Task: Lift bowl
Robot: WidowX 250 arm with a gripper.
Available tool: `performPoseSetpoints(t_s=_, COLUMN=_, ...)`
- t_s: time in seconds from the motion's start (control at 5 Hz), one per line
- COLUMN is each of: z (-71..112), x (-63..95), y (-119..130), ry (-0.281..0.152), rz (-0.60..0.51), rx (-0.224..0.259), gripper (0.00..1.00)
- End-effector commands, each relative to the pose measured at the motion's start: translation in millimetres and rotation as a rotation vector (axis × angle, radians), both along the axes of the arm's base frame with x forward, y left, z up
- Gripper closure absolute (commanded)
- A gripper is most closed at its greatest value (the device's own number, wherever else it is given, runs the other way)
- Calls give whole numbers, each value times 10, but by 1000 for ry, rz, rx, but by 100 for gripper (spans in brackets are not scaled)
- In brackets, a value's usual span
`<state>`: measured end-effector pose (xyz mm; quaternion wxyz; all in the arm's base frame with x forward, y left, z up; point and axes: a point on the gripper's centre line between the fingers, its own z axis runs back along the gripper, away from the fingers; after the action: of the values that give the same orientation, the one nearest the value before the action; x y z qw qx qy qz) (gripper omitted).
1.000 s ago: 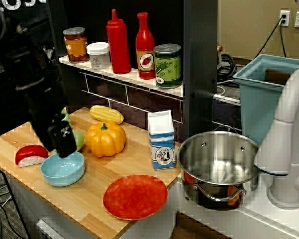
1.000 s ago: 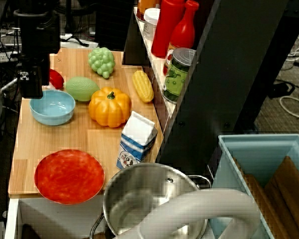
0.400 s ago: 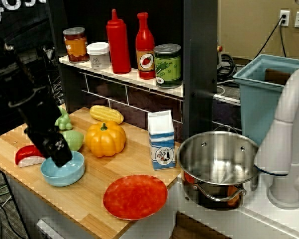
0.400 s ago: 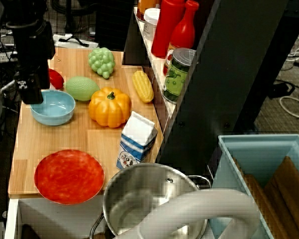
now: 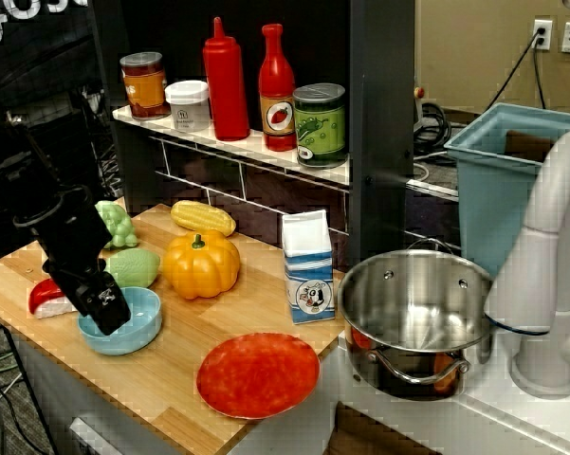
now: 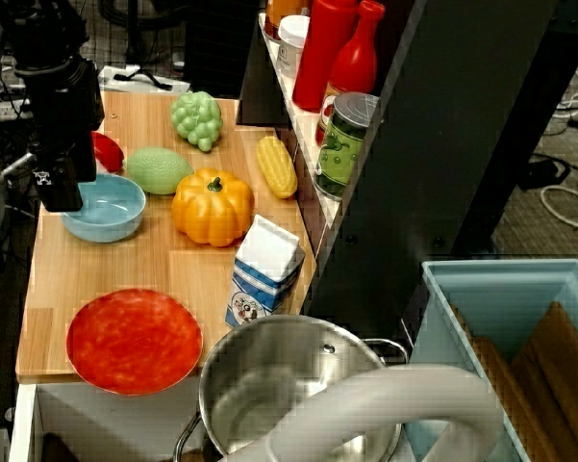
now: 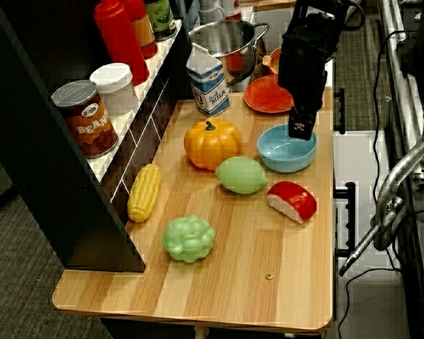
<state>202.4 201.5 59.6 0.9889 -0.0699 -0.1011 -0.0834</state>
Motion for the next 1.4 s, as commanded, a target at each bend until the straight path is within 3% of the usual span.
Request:
performPoseSetpoints(t_s=0.0, z=-111, x=82, y=116, ry=23, rz=17, rx=49, gripper=0)
performPoseSetpoints(t_s=0.4, z=-136, x=135, y=155, ry=52, rz=42, rx=42, gripper=0)
performPoseSetpoints(t_s=0.6, z=-136, x=168, y=180, ry=39, rz=79, rx=35, gripper=6)
performPoseSetpoints(t_s=0.8, z=-118, x=205, y=216, ry=39, rz=89, rx=17, gripper=100)
performPoseSetpoints(t_s=1.2, z=-88, x=218, y=255, ry=21, rz=105, rx=7, gripper=100)
